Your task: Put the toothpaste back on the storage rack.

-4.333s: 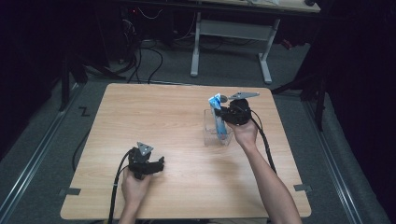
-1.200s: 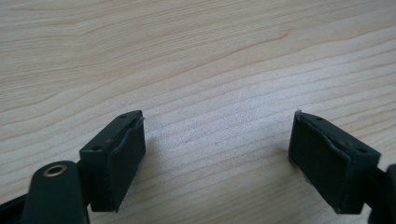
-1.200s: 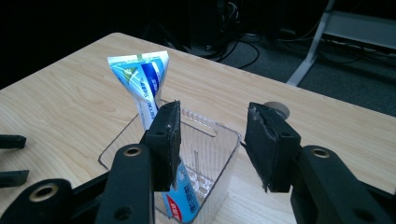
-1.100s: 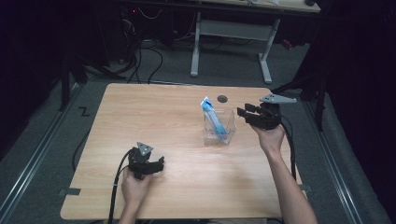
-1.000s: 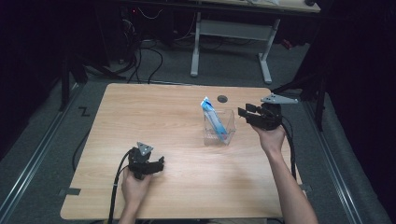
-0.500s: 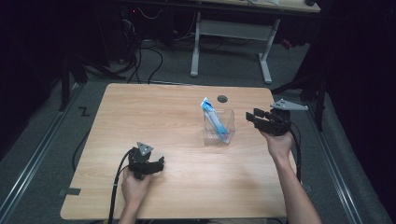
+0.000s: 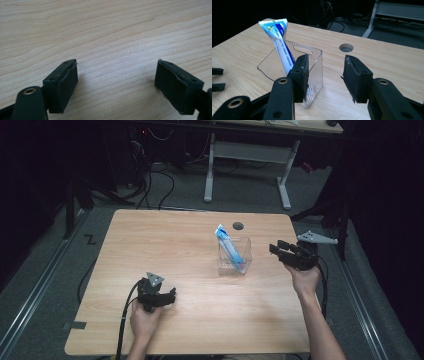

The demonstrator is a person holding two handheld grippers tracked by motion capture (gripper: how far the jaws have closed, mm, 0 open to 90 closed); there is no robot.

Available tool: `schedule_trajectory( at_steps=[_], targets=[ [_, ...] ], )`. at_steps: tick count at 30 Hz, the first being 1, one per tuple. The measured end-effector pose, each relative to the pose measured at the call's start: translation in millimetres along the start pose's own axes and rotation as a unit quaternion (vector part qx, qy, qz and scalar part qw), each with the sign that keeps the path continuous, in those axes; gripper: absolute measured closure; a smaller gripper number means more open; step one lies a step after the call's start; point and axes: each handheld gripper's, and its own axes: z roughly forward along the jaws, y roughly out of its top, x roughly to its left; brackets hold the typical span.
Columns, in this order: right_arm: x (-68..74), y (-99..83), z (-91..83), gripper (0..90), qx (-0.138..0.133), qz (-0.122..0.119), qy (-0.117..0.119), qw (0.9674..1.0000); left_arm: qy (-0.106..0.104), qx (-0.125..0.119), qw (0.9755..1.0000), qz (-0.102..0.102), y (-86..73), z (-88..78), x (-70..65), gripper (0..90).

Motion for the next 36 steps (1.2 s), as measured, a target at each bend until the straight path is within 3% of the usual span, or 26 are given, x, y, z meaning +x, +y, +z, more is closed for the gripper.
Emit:
schedule_trajectory(
  at_steps=[36],
  targets=[
    [-10.7, -30.3, -26.6, 54.5, 0.007, 0.022, 0.0, 0.9997, 0.0, 0.0, 1.0, 0.0, 0.0, 0.0, -0.1, 18.9]
  ],
)
